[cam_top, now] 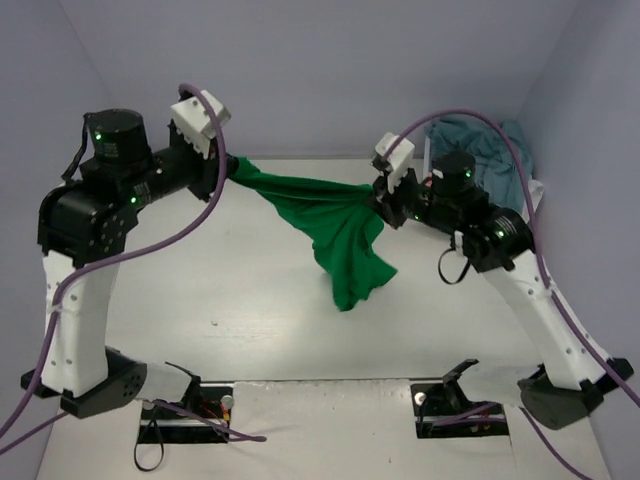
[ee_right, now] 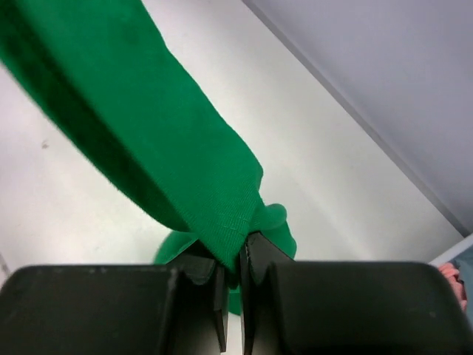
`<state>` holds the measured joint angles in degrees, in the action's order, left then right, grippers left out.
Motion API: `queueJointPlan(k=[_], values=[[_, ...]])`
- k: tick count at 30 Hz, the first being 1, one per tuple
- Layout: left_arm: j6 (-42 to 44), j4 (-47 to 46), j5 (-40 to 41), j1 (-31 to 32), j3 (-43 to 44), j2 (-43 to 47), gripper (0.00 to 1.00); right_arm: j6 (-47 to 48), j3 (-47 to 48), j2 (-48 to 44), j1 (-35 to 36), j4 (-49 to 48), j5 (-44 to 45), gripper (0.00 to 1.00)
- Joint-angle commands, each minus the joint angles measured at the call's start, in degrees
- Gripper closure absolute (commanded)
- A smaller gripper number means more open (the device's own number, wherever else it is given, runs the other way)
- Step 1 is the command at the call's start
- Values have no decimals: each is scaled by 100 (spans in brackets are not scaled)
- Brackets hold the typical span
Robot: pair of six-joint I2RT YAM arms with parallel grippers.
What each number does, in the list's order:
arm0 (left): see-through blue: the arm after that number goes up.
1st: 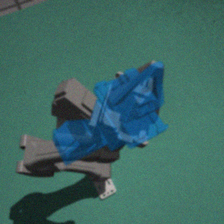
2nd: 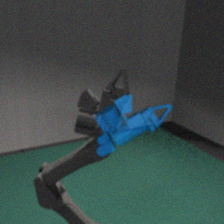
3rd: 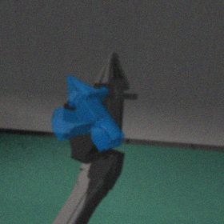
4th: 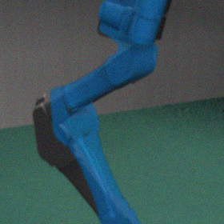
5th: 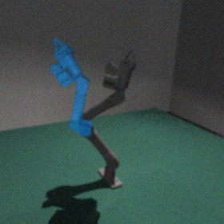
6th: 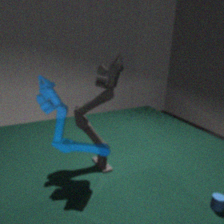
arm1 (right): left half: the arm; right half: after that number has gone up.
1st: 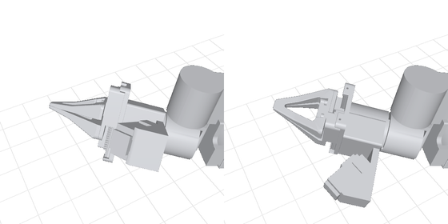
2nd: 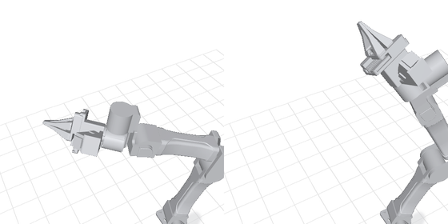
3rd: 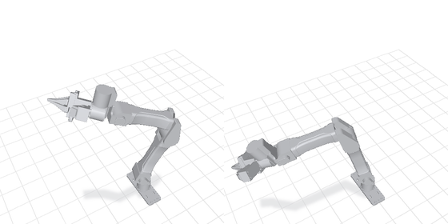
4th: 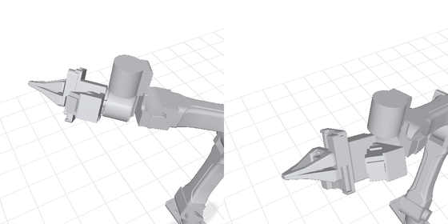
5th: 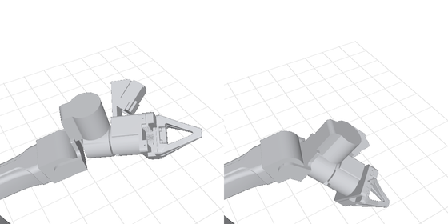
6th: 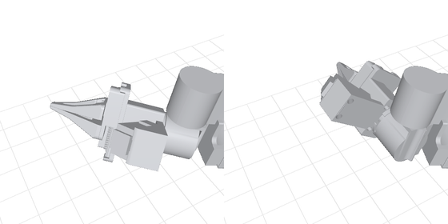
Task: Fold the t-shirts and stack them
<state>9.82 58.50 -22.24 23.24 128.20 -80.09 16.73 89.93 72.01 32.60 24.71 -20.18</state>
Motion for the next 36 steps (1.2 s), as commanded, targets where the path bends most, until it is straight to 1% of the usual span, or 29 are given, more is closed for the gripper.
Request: queueJointPlan(k=[1,3,7,9,11,15,16,17,20,21,27,31,33,36], values=[[72,187,-851,-22,-181,477,100,164,-238,-827,-34,-256,-670,100],[125,293,-1106,-22,-435,749,100,129,-362,-969,-69,-230,-960,100],[90,355,-1799,-22,-1277,1171,100,181,-573,-1136,-87,-221,-1242,100],[55,338,-1994,-22,-1525,1294,100,199,-573,-1014,-87,-230,-1303,100],[81,303,-2048,-22,-1858,1251,100,348,-599,-663,-96,-247,-1295,100],[335,74,-1714,-22,-2281,856,100,673,-608,338,-201,-344,-1391,100],[362,30,-1661,-22,-2352,742,100,717,-565,819,-254,-353,-1592,100],[388,-92,-1617,-30,-2405,523,100,778,-512,1050,-298,-361,-1663,100],[415,-356,-1476,-31,-2581,128,100,849,-170,1964,-403,-388,-1857,100],[415,-426,-1424,-31,-2642,39,100,832,75,2401,-456,-379,-1936,100],[485,-866,-1003,-74,-2958,-454,100,709,893,3844,-474,-405,-1990,100],[556,-1348,-546,-171,-3414,-472,100,551,1254,4461,-474,-572,-1805,100],[564,-1568,-248,-320,-3617,-402,100,367,1334,4663,-465,-826,-1700,100],[494,-1947,-79,-592,-3943,-349,100,94,1360,4831,-465,-1406,-1314,100]])
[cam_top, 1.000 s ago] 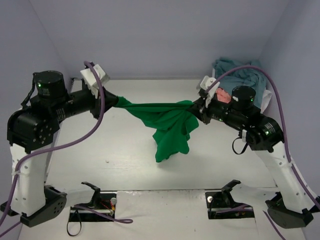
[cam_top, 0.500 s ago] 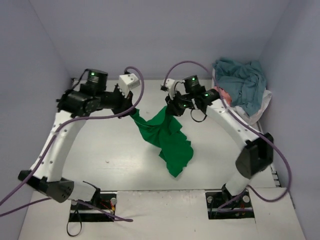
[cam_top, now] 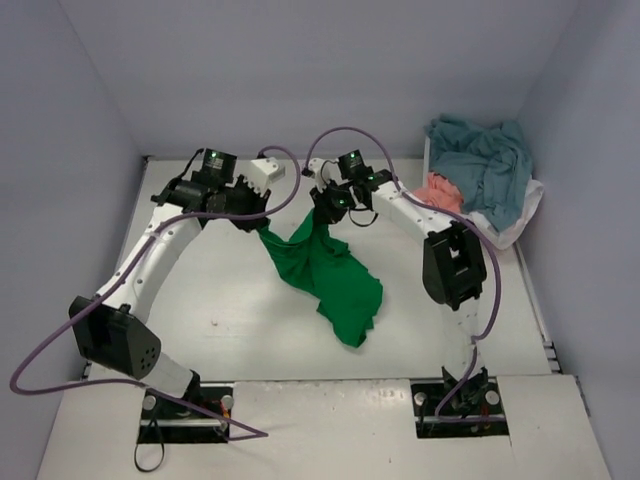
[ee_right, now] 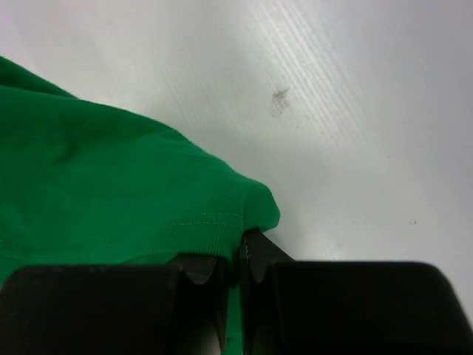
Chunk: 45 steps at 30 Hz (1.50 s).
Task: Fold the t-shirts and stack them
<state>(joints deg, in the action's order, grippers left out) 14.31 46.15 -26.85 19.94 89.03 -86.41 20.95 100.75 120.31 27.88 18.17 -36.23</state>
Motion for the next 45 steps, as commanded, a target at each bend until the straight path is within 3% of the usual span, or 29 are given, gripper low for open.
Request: queueJointPlan(k=[1,3,4,6,8,9,12,18,25,31,45], values=[[37,-791,461,-454,-87,274,100,-494,426,71,33,-867,414,98],[-59,-844,662,-640,-105,239,100,-653,655,298,42,-947,668,98],[-103,-923,838,-832,-140,221,100,-862,787,361,51,-1095,809,93],[-182,-1020,1067,-1009,-202,221,100,-996,955,536,69,-1149,1064,68],[-200,-1143,1330,-1212,-307,239,100,-1207,1140,651,86,-1132,1354,53],[-191,-1161,1436,-1256,-334,247,100,-1207,1157,678,112,-1080,1407,40],[-130,-1039,1464,-1309,-343,178,100,-1067,1009,529,192,-623,1496,28],[-305,-853,972,-1309,-387,54,100,-706,-317,-612,244,325,1276,28],[-393,-871,778,-1300,-483,28,100,-452,-2198,-2334,315,485,1636,24],[-420,-888,725,-1300,-563,45,100,-443,-3121,-2618,332,520,1584,25],[-490,-871,602,-1291,-633,168,100,-636,-3281,-2240,350,485,1724,27]])
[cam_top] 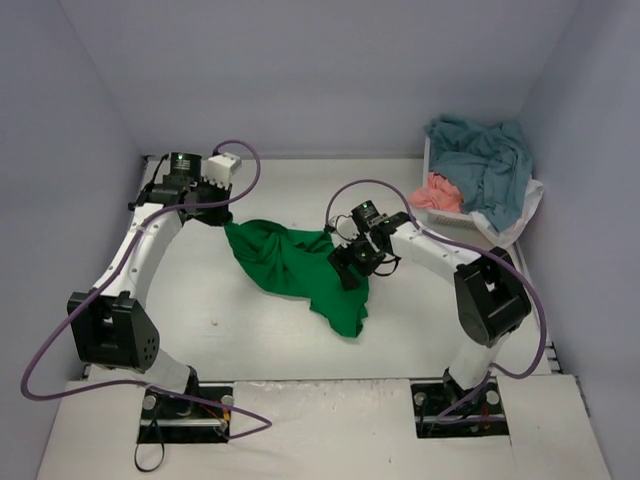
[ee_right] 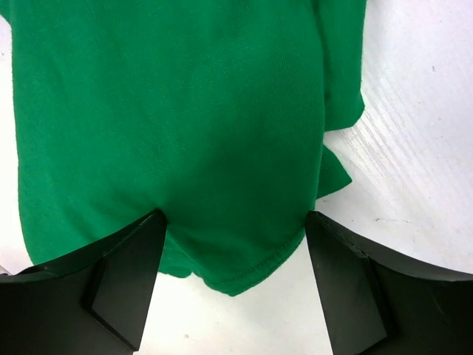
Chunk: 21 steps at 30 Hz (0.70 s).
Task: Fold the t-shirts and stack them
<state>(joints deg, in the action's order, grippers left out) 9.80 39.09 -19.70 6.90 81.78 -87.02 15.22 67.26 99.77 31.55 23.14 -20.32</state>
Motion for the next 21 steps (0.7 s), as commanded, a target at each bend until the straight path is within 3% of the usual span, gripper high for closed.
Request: queueJointPlan(k=[1,3,6,7,8,9,10,17,21], values=[[-49,-165,-113,5,93,230,100,-72,50,-194,-17,-11,81,28],[-40,-148,-113,5,93,212,100,-55,-11,-221,-26,7,-51,29],[-40,-139,-139,5,110,195,100,-28,-47,-168,-26,-11,-324,46],[-49,-139,-139,13,119,195,100,-28,-38,-151,-26,-11,-341,64],[-40,-130,-139,5,119,203,100,-19,-21,-133,-26,-2,-350,75],[-49,-139,-139,5,110,203,100,-19,14,-115,-26,-11,-350,95],[-49,-130,-139,5,102,221,100,-19,32,-115,-26,-11,-342,100],[-49,-209,-42,5,40,230,100,156,550,-133,-193,-37,421,100],[-110,-227,10,5,128,133,100,323,1698,-19,-841,-37,1081,100]])
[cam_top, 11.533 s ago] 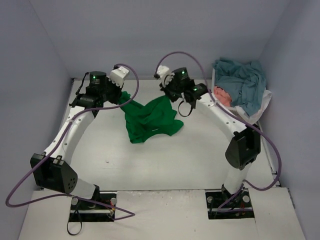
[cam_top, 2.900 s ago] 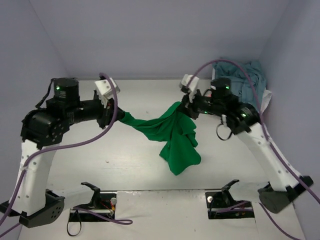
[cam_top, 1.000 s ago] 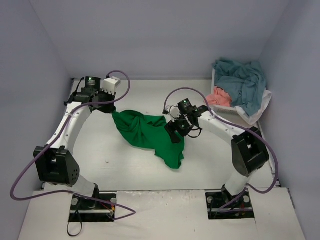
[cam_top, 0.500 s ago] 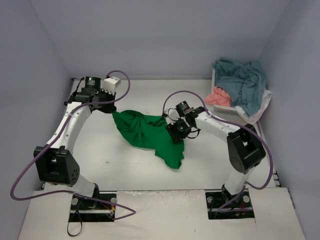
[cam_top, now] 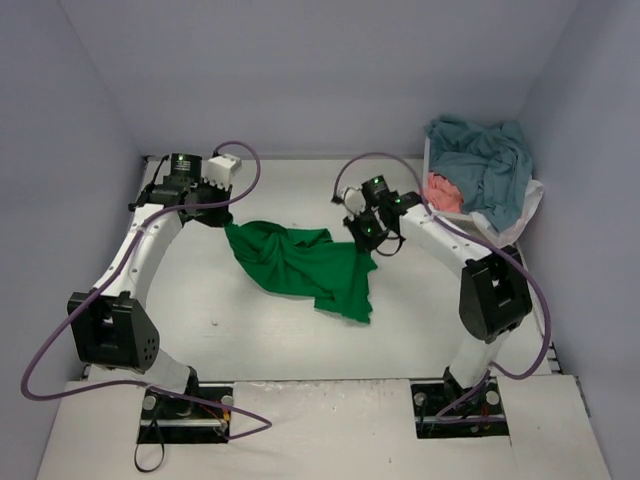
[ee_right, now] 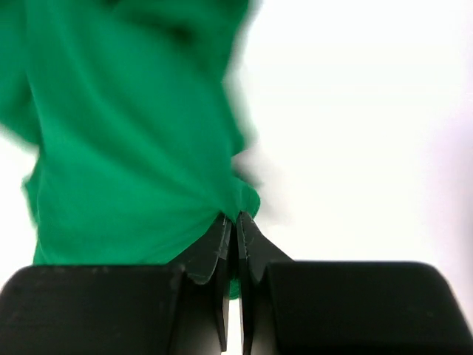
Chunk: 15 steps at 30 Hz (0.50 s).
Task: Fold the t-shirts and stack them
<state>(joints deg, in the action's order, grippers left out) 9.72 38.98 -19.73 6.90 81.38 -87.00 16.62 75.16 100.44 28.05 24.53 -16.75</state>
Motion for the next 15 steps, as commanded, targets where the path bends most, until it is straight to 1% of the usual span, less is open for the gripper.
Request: queueJointPlan(k=[1,3,7,12,13,15], values=[[-110,-224,21,5,211,122,100,201,1139,-60,-642,-177,787,100],[-128,-216,56,5,246,122,100,306,1762,-42,-1028,-168,832,100],[-128,-154,135,-4,360,113,100,438,2222,-208,-1355,-168,586,100],[-128,-102,364,-30,475,166,100,289,2249,-622,-1697,-221,138,100],[-136,-67,390,-74,510,175,100,254,2171,-831,-1846,-238,-185,100],[-154,-5,382,-144,641,192,100,271,2065,-1200,-1900,-283,-302,100]])
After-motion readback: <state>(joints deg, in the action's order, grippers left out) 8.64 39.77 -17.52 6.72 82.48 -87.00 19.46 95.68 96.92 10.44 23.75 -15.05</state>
